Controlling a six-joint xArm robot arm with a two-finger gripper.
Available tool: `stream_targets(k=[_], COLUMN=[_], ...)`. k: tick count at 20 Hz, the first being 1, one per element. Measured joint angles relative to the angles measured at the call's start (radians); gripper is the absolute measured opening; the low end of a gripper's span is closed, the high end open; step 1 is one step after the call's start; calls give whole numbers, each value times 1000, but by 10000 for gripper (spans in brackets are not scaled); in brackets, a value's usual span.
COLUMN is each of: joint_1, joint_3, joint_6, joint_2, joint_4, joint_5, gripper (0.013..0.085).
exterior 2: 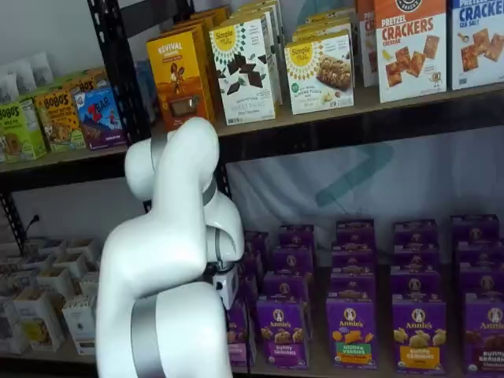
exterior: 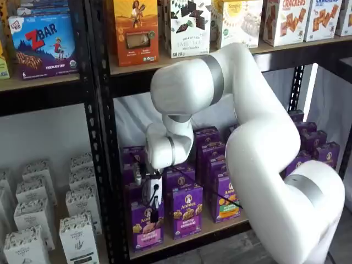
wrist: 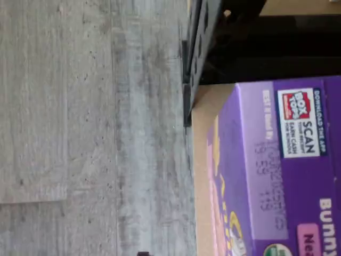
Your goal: Pick up the purple box with a pink patch in the middle, on the bottom shelf, the first box from the left
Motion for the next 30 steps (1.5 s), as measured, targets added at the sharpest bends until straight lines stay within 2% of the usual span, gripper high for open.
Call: stream_targets(k=[10,11,12,14,16,18,28,29,30], joint_1=[1,1,1,2,3,4,7,7,7], joint_3=[-6,-7,-8,-5,-2,2,7,6,6], joint_6=[1,1,3,5,3,0,-6,-9,-11], joint_2=[9,10,10,11,12,12,19,20,21], joint_4=[0,0,-2,-3,-1,3,11,14,16], joint_5=[10,13,14,7,-4,-14,-46,-46,-46], gripper=[850,810,810,730,730,650,650,610,610])
